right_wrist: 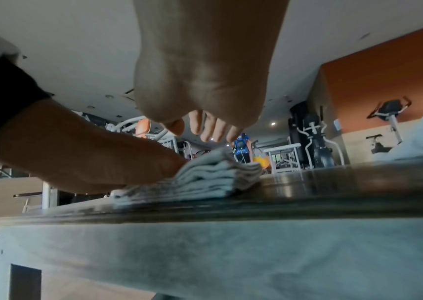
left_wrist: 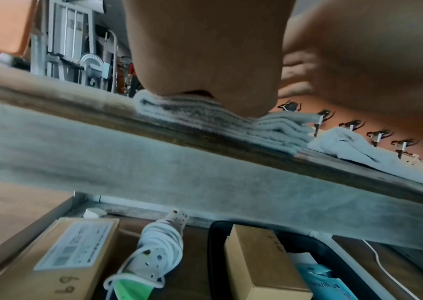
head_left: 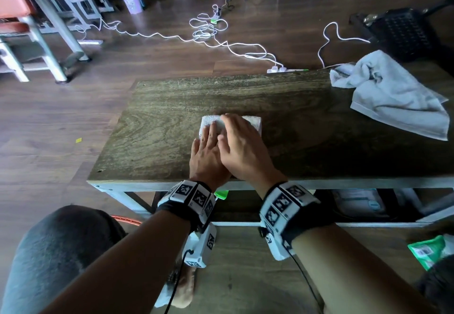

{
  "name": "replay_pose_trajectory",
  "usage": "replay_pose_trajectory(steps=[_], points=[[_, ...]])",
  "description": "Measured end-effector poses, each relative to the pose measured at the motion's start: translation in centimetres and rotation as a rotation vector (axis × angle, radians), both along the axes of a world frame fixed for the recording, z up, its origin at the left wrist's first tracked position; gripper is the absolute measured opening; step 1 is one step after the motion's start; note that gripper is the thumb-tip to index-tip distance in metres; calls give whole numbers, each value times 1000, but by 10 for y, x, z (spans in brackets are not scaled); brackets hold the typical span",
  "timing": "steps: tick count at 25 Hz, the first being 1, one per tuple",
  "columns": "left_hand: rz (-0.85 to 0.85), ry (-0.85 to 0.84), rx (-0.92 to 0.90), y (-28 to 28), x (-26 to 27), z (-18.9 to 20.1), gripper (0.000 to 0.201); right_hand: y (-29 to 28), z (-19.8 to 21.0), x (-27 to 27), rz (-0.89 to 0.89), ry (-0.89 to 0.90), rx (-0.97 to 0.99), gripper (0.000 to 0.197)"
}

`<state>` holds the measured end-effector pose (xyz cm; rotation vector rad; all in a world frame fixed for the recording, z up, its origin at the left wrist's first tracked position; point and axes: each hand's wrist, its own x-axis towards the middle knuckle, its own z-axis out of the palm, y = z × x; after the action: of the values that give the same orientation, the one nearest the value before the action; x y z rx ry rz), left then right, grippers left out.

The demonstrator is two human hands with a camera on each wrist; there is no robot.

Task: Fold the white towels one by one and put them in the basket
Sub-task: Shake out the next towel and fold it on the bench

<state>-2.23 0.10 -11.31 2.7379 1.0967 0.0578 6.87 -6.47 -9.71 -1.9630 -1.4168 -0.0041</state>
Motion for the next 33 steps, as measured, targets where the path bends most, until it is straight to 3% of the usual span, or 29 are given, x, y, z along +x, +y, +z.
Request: replay_pose_trajectory(steps=[3,5,8,12,19,27,30,33], points=[[-31,14,6,4,-3,-3,79,17,-20,2,-52,100,-196,60],[-31,3,-32,6,-3,-2,78,16,-26,10,-54,68,-274,67],[13,-61,-151,7,-3,0,63,8,-27,17,-39,27,-394,66],[23,-86,-235,13,-4,3,53,5,-24,20,-65,97,-444,61],[-18,3,-186,23,-8,0,55,1,-24,17,-138,76,-463,64],[103,-97,-271,14,-6,9,55,-2,-27,21,-170,113,-482,71],[181,-172,-316,17,-6,8,62,-7,-28,20,-211,160,-474,77],[304,-250,-416,23,-3,7,87,-12,-26,19,-226,220,-455,90]])
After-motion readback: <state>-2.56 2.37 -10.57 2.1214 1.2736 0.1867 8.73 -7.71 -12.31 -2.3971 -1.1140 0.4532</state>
